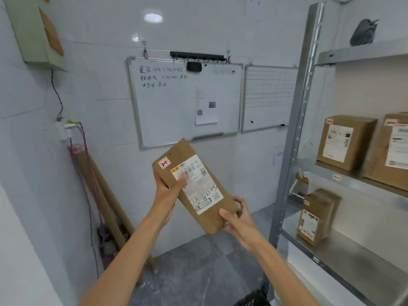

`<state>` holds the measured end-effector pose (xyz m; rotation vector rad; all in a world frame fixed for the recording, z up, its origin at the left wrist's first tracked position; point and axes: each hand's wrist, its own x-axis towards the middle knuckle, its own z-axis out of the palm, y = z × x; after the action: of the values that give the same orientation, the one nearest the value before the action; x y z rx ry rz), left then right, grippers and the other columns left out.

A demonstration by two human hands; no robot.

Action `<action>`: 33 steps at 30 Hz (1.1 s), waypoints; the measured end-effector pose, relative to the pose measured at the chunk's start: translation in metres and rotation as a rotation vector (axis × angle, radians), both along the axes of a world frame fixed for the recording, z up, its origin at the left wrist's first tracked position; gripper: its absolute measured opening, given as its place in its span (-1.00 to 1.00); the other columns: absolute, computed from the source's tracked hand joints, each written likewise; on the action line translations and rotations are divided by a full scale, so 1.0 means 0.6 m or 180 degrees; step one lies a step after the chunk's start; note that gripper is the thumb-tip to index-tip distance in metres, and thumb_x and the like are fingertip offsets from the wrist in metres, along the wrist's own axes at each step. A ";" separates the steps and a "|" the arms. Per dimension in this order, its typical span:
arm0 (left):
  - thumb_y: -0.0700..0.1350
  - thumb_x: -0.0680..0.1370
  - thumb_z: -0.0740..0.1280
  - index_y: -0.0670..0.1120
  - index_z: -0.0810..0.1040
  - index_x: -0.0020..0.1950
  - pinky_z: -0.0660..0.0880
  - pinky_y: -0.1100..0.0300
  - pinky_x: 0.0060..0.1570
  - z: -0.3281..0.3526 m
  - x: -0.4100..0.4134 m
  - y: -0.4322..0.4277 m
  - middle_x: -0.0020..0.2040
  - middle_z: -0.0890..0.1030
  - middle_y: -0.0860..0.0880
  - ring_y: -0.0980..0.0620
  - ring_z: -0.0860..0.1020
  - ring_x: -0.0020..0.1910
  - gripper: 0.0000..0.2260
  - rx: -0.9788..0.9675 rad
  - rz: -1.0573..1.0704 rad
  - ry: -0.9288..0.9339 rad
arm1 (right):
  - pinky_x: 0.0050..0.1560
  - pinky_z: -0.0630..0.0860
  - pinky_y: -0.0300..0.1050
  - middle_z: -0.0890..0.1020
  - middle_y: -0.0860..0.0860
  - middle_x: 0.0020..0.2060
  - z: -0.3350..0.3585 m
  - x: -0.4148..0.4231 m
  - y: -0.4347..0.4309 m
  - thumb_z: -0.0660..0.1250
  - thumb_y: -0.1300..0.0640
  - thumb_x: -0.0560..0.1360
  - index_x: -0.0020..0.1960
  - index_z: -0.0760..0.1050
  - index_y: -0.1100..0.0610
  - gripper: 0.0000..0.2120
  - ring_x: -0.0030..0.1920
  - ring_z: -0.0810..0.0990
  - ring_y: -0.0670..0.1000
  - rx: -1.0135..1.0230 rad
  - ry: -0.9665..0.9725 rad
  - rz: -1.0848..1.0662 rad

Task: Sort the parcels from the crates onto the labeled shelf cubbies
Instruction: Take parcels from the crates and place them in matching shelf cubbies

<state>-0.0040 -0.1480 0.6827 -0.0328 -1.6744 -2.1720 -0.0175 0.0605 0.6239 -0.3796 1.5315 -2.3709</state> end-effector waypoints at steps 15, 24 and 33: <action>-0.10 0.40 0.45 0.04 0.50 0.14 0.62 0.07 -0.12 -0.014 0.003 0.154 0.02 0.68 0.00 -0.03 0.67 -0.03 -0.66 -0.0587 -0.1071 -0.0131 | -0.02 0.53 -0.34 0.44 -0.08 0.14 0.032 0.082 0.100 0.49 0.05 0.39 0.36 0.04 -0.07 -0.24 0.10 0.49 -0.18 0.2136 0.0789 -0.0774; 0.09 0.32 0.48 0.19 0.45 0.18 0.61 0.10 -0.05 -0.031 0.056 0.203 0.27 0.47 -0.03 0.00 0.55 0.16 -0.54 -0.1129 -0.1577 -0.0023 | 0.26 0.49 0.04 0.37 -0.05 0.34 -0.011 0.186 0.119 0.50 0.14 0.37 0.40 -0.03 -0.16 -0.14 0.35 0.39 -0.05 0.1880 0.0696 -0.1596; -0.09 0.42 0.44 -0.06 0.37 0.20 0.59 -0.03 0.02 -0.092 0.103 0.261 0.14 0.59 -0.05 -0.06 0.58 0.12 -0.58 -0.1356 -0.2276 -0.0177 | 0.19 0.49 -0.28 0.40 -0.14 0.24 -0.073 0.286 0.149 0.42 0.34 0.42 0.48 -0.15 -0.07 -0.07 0.30 0.40 -0.16 0.1844 0.0557 -0.2229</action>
<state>0.0578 0.0088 0.6277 -0.8052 -2.3929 -2.2110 0.1541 0.1501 0.5803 0.1156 2.6676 -2.1904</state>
